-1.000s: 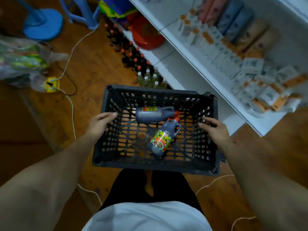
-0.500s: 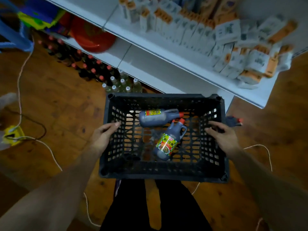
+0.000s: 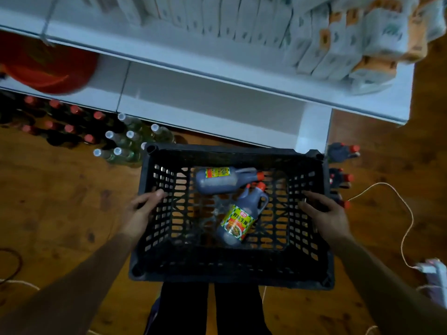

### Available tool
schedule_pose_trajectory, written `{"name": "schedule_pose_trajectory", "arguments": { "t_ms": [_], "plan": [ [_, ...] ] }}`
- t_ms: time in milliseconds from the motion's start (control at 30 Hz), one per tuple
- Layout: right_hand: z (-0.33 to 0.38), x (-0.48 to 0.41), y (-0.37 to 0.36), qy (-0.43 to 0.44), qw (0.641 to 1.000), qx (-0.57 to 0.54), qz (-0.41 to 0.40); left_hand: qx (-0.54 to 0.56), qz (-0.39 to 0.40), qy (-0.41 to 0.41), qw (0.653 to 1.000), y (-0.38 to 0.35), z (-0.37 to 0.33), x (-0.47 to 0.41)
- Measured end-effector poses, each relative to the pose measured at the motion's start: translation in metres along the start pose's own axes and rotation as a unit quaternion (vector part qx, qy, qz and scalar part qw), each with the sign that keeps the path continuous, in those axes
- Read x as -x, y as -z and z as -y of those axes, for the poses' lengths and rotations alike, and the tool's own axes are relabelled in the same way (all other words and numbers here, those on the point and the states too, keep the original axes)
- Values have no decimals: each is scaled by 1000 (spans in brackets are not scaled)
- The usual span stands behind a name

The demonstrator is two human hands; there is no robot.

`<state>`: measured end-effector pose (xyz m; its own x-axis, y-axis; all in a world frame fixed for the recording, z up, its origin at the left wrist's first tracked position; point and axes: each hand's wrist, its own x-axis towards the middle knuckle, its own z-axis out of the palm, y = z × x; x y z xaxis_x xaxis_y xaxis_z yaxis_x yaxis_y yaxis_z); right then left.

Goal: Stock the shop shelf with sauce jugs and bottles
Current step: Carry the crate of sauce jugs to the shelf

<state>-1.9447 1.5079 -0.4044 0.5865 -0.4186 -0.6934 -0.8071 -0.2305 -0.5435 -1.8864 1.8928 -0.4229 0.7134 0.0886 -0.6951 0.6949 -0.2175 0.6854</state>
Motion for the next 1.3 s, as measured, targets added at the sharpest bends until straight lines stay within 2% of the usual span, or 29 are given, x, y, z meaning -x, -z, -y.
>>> {"name": "schedule_pose_trajectory", "arguments": {
  "t_ms": [333,633,800,1100,1200,1300],
  "plan": [
    [-58,-101,-41,-18,998,-49,-17,-30,24,-31,999,-39,40,-109],
    [-90,-155,-72,-8,994,-90,-63,-52,12,-57,997,-60,60,-173],
    [-101,-177,-85,2,992,-99,-74,-76,9,-65,995,-63,65,-195],
    [-112,-208,-91,2,991,-103,-80,-56,-5,-92,994,-77,80,-211],
    [-112,-209,-91,9,993,-94,-77,-86,2,-120,989,-74,84,-214],
    [-110,-205,-89,6,995,-73,-74,-139,17,-111,984,-67,82,-217]
  ]
}}
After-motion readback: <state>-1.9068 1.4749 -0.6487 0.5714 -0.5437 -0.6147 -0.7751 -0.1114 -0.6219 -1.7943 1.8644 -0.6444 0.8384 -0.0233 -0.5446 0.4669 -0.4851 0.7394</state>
